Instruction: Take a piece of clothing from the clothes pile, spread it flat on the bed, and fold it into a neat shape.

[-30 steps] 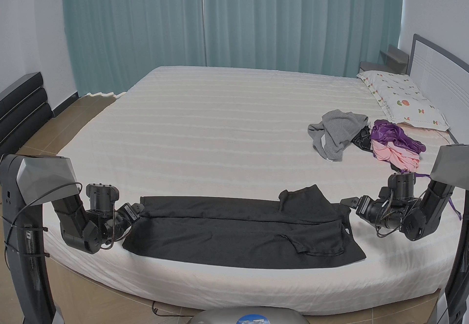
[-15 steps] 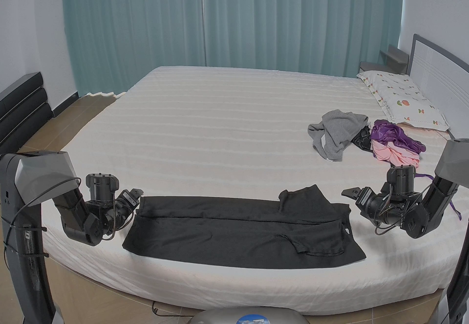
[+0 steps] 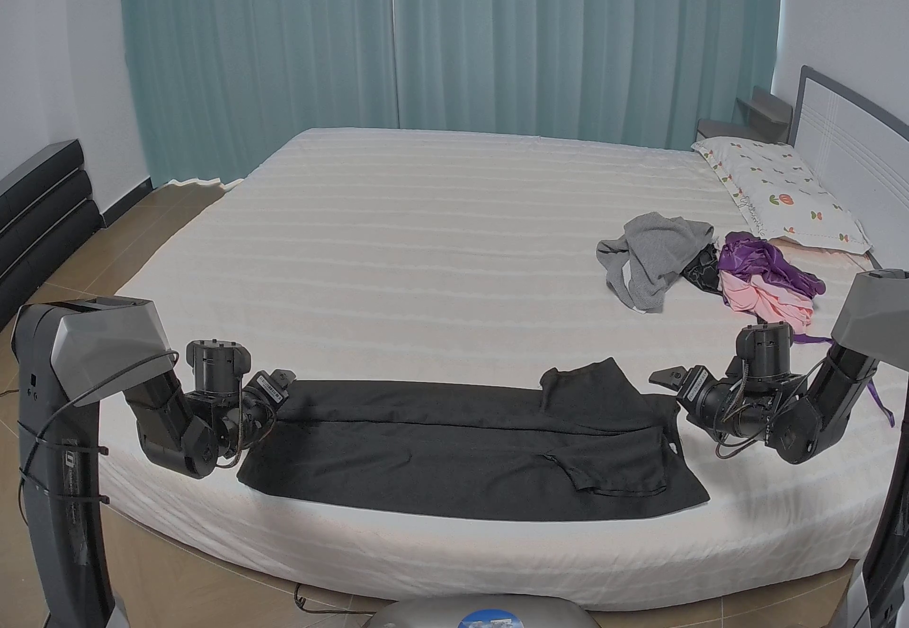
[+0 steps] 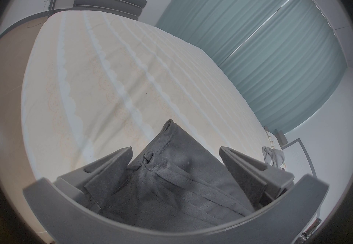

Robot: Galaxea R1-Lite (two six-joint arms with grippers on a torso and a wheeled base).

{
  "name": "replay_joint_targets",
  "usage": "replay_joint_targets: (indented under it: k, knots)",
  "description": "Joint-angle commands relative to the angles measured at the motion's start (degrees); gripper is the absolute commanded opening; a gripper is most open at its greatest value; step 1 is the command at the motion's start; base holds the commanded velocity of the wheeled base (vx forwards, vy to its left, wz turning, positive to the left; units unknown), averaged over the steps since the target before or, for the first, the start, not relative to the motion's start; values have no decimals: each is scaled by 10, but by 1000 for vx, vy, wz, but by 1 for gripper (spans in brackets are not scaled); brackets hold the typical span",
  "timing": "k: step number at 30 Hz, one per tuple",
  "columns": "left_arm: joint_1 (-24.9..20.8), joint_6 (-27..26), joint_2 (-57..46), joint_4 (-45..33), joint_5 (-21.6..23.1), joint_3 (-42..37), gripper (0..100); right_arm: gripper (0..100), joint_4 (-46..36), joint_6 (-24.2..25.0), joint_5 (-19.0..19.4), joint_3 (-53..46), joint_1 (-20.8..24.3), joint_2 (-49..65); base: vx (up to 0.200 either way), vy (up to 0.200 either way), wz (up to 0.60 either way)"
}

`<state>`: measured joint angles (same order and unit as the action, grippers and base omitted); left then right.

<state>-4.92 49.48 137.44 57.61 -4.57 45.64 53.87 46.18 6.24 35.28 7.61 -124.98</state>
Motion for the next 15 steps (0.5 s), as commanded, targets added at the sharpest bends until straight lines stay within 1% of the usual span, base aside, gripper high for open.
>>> replay_joint_targets:
  k: [1,4,7,8,9,10,13,15]
  knots:
    - [-2,-2,9,0,-1,2,0,100,0,0,-3,1,0,-7,0,0,0]
    - [-3,-3,9,0,-1,1,0,100,-1,0,-4,4,1,-7,0,0,0]
    - [-3,-4,9,2,-2,-4,0,100,-26,1,-9,21,9,-11,0,0,0]
    - [-3,-4,7,2,-3,-6,0,100,-47,1,-16,36,14,-15,0,0,0]
    - [-3,-4,7,2,-3,-6,0,100,-51,1,-18,37,14,-15,0,0,0]
    - [-2,-3,6,1,-4,-8,0,100,-80,6,-35,64,21,-28,0,0,0]
    - [-1,-3,4,3,-4,-17,0,100,-105,23,-54,104,36,-55,0,0,0]
    - [0,-3,0,4,-5,-20,0,100,-116,23,-60,121,44,-64,0,0,0]
